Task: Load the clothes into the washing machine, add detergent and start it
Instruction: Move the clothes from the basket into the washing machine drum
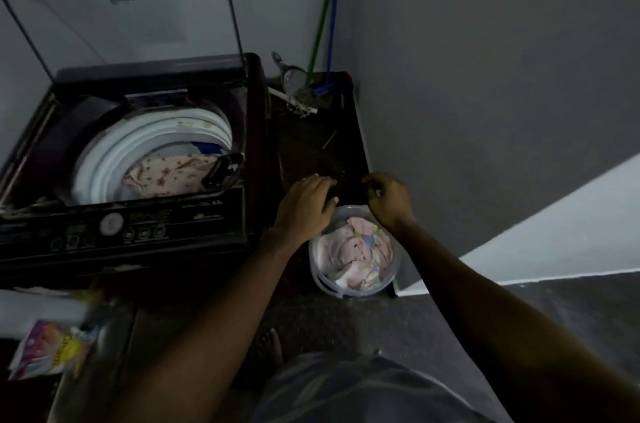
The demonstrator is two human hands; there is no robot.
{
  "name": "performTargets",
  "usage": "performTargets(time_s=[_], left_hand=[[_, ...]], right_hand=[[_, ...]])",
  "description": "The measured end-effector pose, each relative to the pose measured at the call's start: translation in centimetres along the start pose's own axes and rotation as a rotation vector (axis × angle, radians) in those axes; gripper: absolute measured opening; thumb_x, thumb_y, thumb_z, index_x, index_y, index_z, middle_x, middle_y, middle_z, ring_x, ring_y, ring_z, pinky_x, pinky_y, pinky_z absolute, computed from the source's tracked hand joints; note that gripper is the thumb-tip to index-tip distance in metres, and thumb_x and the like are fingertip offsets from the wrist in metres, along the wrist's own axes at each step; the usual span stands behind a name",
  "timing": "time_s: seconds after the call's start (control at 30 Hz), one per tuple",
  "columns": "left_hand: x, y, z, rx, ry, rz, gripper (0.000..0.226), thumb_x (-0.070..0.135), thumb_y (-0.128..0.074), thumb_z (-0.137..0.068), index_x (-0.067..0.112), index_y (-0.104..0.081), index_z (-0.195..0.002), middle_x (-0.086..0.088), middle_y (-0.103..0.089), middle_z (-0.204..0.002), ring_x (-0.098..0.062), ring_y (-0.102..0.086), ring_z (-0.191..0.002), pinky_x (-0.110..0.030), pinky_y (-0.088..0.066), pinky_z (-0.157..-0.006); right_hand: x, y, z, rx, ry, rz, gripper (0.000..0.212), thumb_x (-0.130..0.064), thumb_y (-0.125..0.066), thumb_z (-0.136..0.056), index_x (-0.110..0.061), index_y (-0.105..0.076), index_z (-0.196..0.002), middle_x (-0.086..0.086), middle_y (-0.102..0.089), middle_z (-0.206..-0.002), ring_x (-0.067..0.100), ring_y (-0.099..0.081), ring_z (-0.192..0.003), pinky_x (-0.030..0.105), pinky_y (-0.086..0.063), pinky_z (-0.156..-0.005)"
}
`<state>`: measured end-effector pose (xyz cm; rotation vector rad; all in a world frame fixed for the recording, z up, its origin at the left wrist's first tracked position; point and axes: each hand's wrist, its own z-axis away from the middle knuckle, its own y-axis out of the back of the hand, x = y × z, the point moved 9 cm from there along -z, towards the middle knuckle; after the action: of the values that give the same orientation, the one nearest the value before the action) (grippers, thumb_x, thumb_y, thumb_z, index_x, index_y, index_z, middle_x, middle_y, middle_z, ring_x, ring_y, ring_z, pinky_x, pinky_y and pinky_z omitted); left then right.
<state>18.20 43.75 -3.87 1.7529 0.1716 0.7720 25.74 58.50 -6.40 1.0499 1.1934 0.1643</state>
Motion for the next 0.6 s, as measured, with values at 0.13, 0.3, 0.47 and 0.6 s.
performTargets(time_s=[0.13,0.3,0.47,0.6], left_hand=[[1.9,-4.3,1.0,-0.096,0.094,0.012,0.049,0.030,-0.051,-0.098,0.012,-0.044,-0.144,-0.007,-0.049,-0.145,-0.022,-0.039,-0.139,-0.033,-0.031,-0.112],[3.4,-7.8,1.7,-0.133,0.128,0.035,0.041,0.023,-0.056,-0.094,0.008,-0.055,-0.133,-0.011,-0.059,-0.132,-0.026,-0.052,-0.124,-0.037,-0.041,-0.103],[3.3,-11.3,1.8,-0.114,0.143,0.142,0.038,0.018,-0.064,-0.090,0.004,-0.061,-0.124,-0.014,-0.065,-0.122,-0.030,-0.060,-0.114,-0.035,-0.044,-0.096],[1.4,-15.5,1.9,-0.164,0.178,0.151,0.040,0.018,-0.066,-0.088,0.004,-0.060,-0.125,-0.015,-0.065,-0.122,-0.032,-0.060,-0.115,-0.039,-0.046,-0.096]], right_hand=[[3.8,0.6,1.6,-0.046,-0.042,-0.011,0.028,-0.001,-0.054,-0.084,-0.009,-0.069,-0.107,0.012,-0.066,-0.108,0.026,-0.062,-0.096,0.021,-0.042,-0.079],[7.4,-0.3,3.4,-0.098,-0.113,-0.058,0.026,-0.005,-0.055,-0.088,-0.010,-0.068,-0.109,0.010,-0.066,-0.113,0.023,-0.061,-0.102,0.018,-0.039,-0.082],[11.2,-2.4,4.1,-0.107,-0.234,-0.112,0.032,-0.010,-0.056,-0.088,-0.015,-0.068,-0.117,0.004,-0.068,-0.119,0.019,-0.061,-0.111,0.017,-0.039,-0.089],[13.4,-4.7,3.9,-0.099,-0.221,-0.126,0.029,-0.009,-0.058,-0.087,-0.012,-0.070,-0.113,0.008,-0.070,-0.115,0.023,-0.063,-0.108,0.023,-0.044,-0.091]])
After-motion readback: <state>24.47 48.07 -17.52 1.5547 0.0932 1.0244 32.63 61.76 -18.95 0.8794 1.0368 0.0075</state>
